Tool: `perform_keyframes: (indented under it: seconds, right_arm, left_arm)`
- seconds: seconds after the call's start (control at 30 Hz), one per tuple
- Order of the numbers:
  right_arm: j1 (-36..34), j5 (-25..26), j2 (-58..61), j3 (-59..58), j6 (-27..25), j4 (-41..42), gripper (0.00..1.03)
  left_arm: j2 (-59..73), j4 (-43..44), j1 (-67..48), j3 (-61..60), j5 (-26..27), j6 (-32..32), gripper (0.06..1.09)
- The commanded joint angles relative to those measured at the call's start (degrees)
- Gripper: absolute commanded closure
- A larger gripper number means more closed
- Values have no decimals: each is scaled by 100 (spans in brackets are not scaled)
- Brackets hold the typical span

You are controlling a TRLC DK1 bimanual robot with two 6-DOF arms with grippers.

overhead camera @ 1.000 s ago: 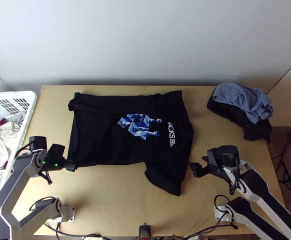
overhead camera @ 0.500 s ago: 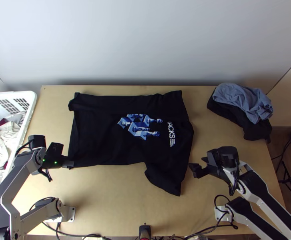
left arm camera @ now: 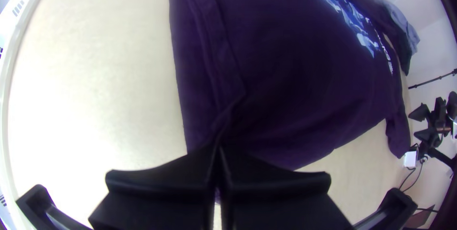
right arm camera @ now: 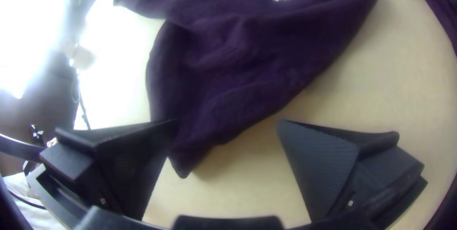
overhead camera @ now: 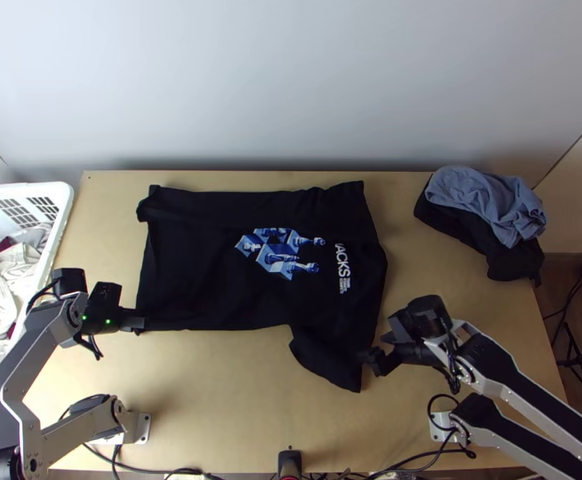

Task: Fold the t-shirt

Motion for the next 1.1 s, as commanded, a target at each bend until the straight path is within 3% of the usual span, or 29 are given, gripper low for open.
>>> perform_keyframes:
  seconds: [0.0,0.23,0.43,0.53,0.57,0.73,0.9,1.07]
  right_arm:
    - [302,-355,343,137,-15,-197,6]
    - [355,-364,941,-39,-33,94,7]
    - [829,-426,1257,-74,20,85,10]
    - [838,-426,1512,-39,-6,252,21]
    - [838,-426,1600,-21,-15,313,29]
    - [864,-426,1538,242,-15,753,100]
    - [662,-426,1125,699,82,507,100]
    - [21,-637,853,1482,-129,-179,100]
  left_arm:
    - [114,159,24,32,-15,-96,104]
    - [220,247,-20,164,-24,-237,104]
    - [317,352,-46,234,-24,-342,104]
    - [413,414,-46,261,-33,-368,104]
    - [448,449,-55,269,-33,-404,104]
    - [572,502,-117,322,-41,-500,104]
    - [615,537,-143,384,-59,-571,104]
    - [580,414,-99,665,-50,-826,105]
